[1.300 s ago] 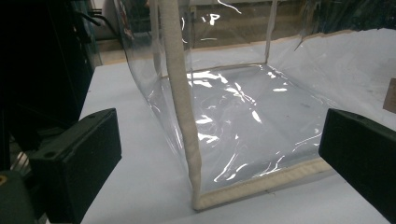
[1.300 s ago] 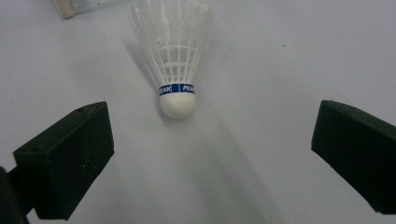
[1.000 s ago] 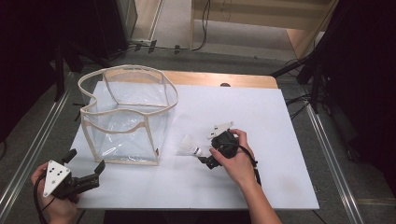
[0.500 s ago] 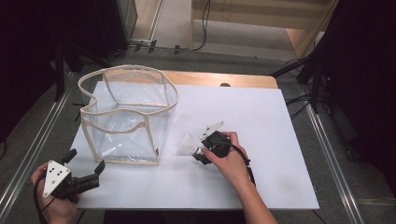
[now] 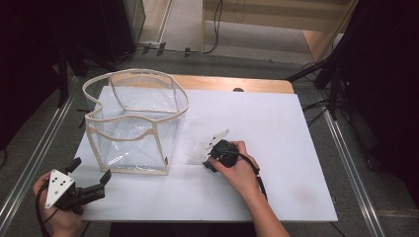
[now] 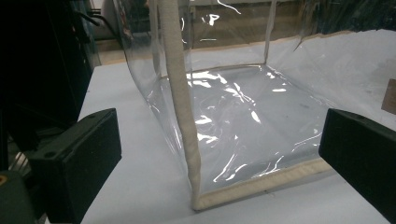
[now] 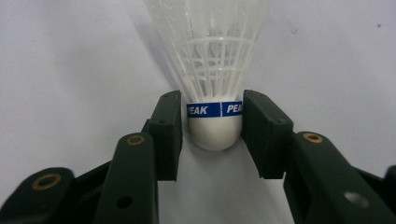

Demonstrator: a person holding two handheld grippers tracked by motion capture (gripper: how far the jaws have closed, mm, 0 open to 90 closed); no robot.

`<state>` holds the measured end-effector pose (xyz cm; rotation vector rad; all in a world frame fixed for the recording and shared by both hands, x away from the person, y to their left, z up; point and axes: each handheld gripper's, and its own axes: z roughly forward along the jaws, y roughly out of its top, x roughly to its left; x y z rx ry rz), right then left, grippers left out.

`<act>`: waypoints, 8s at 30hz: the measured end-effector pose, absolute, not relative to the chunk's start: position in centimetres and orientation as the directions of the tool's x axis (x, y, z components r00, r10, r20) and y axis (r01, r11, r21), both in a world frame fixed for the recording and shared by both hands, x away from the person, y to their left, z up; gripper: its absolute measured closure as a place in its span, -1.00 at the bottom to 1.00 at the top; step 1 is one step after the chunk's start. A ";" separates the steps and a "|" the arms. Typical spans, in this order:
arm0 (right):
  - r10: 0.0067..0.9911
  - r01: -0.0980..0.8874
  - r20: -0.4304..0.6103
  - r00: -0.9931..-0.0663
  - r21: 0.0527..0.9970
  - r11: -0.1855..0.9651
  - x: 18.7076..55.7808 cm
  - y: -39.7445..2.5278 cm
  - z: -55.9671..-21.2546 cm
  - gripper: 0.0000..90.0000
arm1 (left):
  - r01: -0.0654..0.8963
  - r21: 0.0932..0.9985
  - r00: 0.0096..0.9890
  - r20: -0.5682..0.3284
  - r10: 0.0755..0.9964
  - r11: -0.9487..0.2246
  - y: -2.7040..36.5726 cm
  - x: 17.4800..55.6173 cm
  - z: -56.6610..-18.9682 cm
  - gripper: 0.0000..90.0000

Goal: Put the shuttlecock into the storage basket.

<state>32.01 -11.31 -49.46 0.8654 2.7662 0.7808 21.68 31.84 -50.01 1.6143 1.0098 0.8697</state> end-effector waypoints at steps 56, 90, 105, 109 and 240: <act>0.640 0.459 0.141 -0.755 0.811 0.364 31.5 -15.4 -44.3 0.39 | 0.200 0.969 0.389 0.056 0.919 -0.144 31.9 21.7 -50.0 -1.00; 0.670 0.362 0.145 -0.728 0.912 0.196 31.0 -16.3 -41.2 0.39 | 0.201 0.969 0.390 0.057 0.919 -0.145 31.8 21.7 -50.0 -1.00; 0.670 0.325 0.140 -0.729 0.932 0.159 31.2 -16.7 -39.0 0.39 | 0.200 0.969 0.391 0.055 0.919 -0.143 31.9 21.7 -50.0 -1.00; 0.670 0.316 0.138 -0.729 0.937 0.150 31.3 -16.7 -38.5 0.39 | 0.200 0.969 0.390 0.055 0.919 -0.143 31.9 21.7 -50.0 -1.00; 0.532 0.252 0.067 -0.844 0.925 0.283 32.2 -12.2 -38.5 -1.00 | 0.196 0.971 0.390 0.049 0.919 -0.135 32.0 21.6 -50.0 -1.00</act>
